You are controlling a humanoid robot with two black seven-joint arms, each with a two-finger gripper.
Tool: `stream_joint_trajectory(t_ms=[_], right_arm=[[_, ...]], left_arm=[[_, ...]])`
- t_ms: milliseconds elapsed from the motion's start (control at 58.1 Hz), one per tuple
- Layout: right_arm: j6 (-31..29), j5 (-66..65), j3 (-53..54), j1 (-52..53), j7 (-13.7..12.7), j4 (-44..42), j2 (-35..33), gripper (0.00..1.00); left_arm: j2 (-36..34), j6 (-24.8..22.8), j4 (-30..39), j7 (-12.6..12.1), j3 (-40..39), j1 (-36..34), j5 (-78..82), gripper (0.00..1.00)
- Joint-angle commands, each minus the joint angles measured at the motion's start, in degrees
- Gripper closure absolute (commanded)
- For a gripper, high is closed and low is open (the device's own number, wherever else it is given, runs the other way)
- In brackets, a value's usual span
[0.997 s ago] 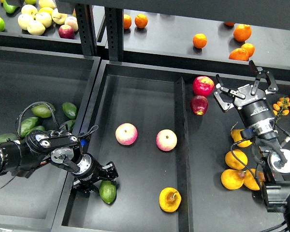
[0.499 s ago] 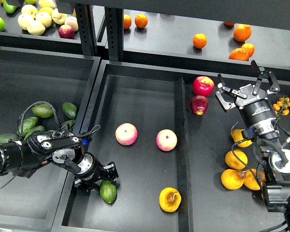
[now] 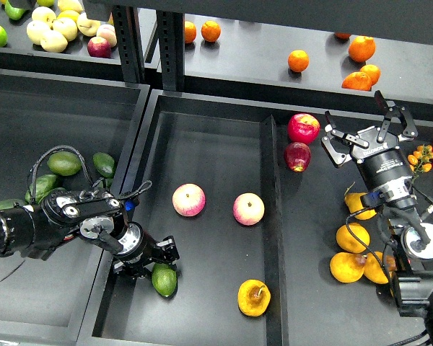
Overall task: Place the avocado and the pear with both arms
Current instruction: 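Carry the avocado into the avocado bin and open the left gripper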
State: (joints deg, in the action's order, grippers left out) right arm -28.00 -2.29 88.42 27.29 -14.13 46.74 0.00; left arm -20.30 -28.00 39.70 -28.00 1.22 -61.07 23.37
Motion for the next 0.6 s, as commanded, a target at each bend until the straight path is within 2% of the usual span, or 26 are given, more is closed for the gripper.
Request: stream_joint_trajectory(t_ms=[0, 172, 378, 585], right_arm=[[0.00, 0.00, 0.00, 0.04, -0.02, -0.07, 0.00, 0.00], [0.00, 0.00, -0.35, 0.04, -0.02, 0.01, 0.00, 0.00], [0.00, -0.09, -0.71, 0.04, -0.02, 0.37, 0.00, 0.00], [0.00, -0.09, -0.71, -0.05, -0.02, 0.37, 0.00, 0.00]], left_arm=[[-4.66, 0.00, 0.12, 0.00, 0.01, -0.81, -0.08, 0.42], [-10.02, 0.00, 0.38, 0.00, 1.15, 0.24, 0.10, 0.42], [-12.13, 0.00, -0.06, 0.00, 1.41, 1.48, 0.62, 0.42], [-15.12, 0.00, -0.50, 0.00, 5.28, 1.65, 0.62, 0.41]])
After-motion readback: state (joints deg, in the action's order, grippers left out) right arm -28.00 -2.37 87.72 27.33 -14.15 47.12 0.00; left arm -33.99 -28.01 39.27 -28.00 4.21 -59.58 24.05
